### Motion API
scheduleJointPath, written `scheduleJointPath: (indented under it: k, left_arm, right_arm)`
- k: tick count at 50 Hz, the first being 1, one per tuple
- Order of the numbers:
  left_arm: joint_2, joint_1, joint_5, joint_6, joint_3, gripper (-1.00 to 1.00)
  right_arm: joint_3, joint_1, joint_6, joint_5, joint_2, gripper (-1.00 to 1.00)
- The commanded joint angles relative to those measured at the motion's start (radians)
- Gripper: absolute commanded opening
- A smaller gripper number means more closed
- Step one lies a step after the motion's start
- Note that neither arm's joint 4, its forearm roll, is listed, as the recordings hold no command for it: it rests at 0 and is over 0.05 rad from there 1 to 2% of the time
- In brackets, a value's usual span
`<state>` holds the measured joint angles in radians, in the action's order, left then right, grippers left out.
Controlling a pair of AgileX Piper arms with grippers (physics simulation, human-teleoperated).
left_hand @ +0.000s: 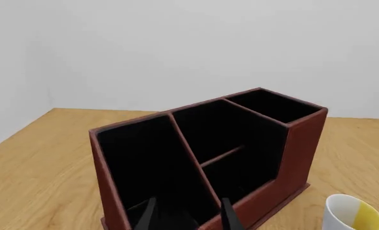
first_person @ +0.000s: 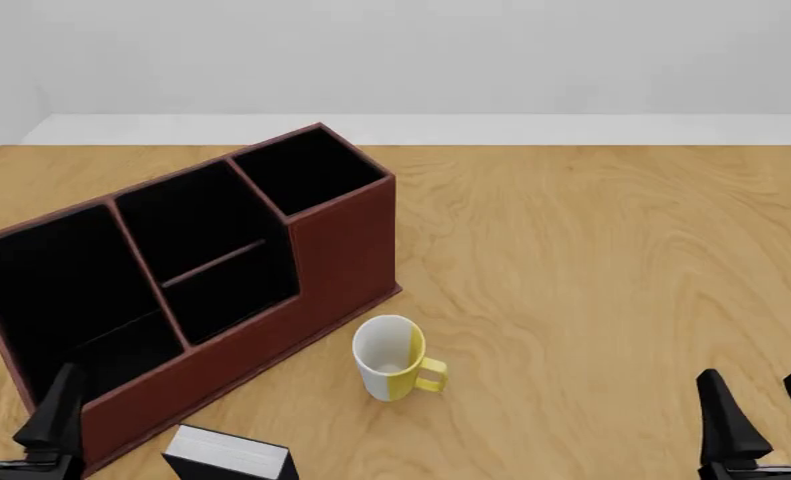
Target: Pick up the book and place it in the front compartment of the caddy.
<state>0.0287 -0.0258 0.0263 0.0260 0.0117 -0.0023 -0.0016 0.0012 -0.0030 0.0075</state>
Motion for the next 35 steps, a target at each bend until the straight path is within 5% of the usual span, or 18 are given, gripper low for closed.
scheduleJointPath:
  k: [1,19,27,29,35]
  left_arm:
    - [-0.018,0.028,-0.024,-0.023,-0.008,1.0]
    - [-0.003,0.029,-0.015,-0.018,-0.007,1.0]
    - [0.022,0.044,-0.023,0.02,0.032,1.0]
    - [0.057,0.042,-0.025,0.081,0.061,1.0]
    - [0.111,0.123,-0.078,-0.005,0.168,1.0]
  right_arm:
    - [-0.002,0.009,0.0,0.002,0.003,1.0]
    - [-0.004,0.015,0.004,0.005,0.001,1.0]
    - [-0.006,0.013,0.009,0.003,0.003,1.0]
    - [-0.005,0.014,0.01,-0.001,0.007,1.0]
    - [-0.006,0.016,0.015,-0.004,0.009,1.0]
